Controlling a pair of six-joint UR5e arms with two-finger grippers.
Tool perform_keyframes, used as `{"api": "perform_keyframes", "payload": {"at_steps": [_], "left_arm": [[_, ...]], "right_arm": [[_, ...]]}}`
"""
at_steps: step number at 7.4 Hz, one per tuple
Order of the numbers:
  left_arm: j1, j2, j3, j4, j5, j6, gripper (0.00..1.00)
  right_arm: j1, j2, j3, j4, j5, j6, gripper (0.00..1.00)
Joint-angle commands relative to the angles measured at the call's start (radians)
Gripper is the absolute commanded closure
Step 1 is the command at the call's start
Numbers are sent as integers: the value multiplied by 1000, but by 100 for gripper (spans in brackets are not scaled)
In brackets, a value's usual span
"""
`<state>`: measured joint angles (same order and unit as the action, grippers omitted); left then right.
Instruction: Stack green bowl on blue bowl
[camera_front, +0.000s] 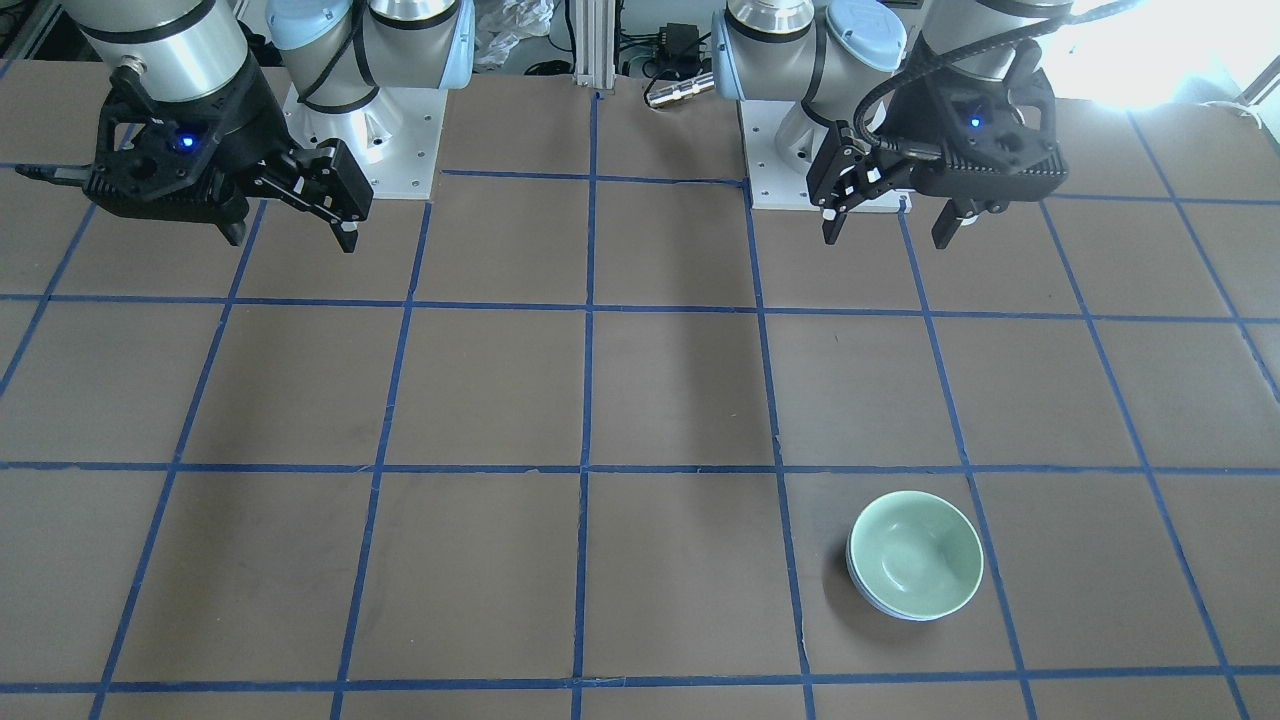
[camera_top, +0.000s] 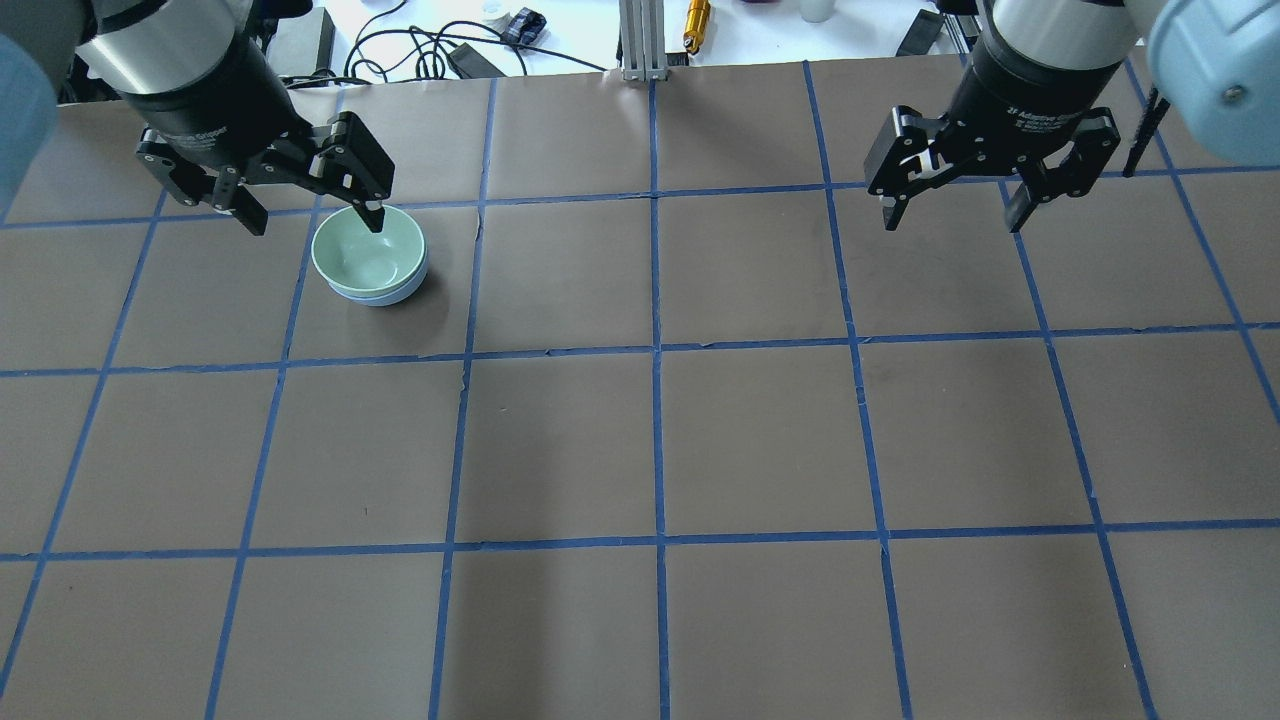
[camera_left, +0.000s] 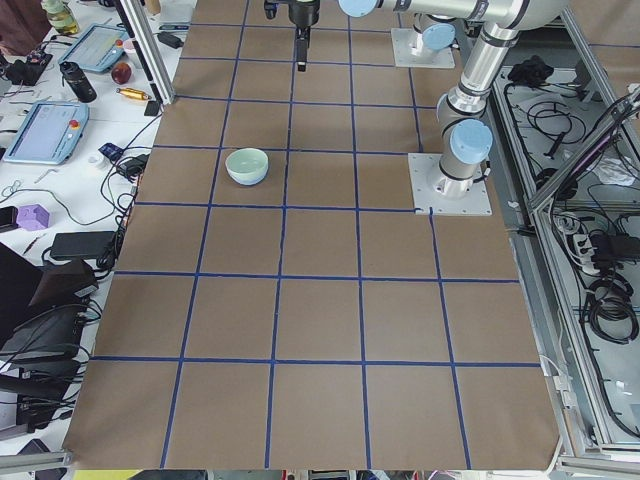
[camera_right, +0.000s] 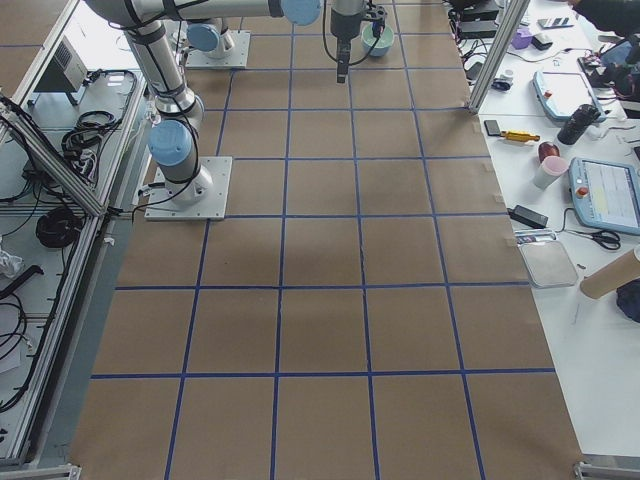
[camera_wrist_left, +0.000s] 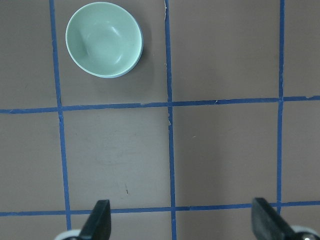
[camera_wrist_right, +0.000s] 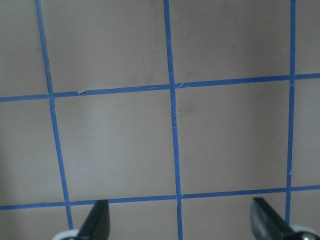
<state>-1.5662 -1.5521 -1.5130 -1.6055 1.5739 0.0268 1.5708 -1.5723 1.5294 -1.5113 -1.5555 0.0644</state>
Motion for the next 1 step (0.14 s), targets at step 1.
{"api": "perform_keyframes", "payload": {"at_steps": [1], "left_arm": [[0, 0, -1, 4, 1, -1, 0]], "right_arm": [[0, 0, 0, 0, 0, -2, 0]]}}
